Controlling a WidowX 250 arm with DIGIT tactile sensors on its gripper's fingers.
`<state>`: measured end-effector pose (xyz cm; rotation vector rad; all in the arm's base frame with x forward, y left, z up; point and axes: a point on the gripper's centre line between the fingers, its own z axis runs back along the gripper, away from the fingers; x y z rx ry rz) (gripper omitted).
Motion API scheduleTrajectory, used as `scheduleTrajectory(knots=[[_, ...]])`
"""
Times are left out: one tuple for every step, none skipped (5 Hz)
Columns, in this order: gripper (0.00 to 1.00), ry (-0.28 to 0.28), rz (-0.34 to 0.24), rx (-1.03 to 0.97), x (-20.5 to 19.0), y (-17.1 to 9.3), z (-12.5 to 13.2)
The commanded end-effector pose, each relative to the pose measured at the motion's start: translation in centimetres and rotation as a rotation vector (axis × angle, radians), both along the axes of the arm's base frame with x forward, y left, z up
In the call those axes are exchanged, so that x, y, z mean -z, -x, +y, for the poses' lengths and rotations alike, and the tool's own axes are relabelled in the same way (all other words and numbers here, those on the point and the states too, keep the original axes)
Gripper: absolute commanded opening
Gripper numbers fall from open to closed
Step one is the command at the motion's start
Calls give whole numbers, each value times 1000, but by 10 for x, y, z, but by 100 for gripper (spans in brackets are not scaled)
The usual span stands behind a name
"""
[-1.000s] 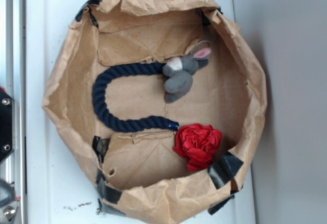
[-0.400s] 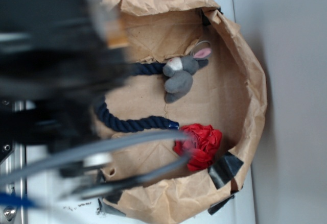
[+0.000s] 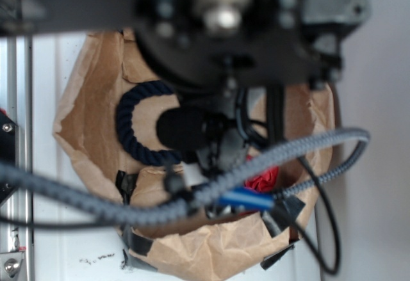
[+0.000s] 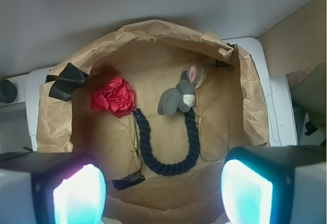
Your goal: Grab the gray animal.
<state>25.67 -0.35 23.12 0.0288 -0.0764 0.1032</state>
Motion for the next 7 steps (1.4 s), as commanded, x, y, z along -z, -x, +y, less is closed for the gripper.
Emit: scheduleTrajectory(knots=[[100, -143, -261, 47, 31, -16, 38], [100, -194, -197, 91, 80, -35, 48], [100, -180, -132, 123, 131, -46, 48], [100, -111, -89, 144, 149, -59, 52], [100, -55, -64, 150, 167, -66, 44], [100, -36, -82, 158, 166, -69, 43], [100, -46, -62, 133, 175, -82, 50]])
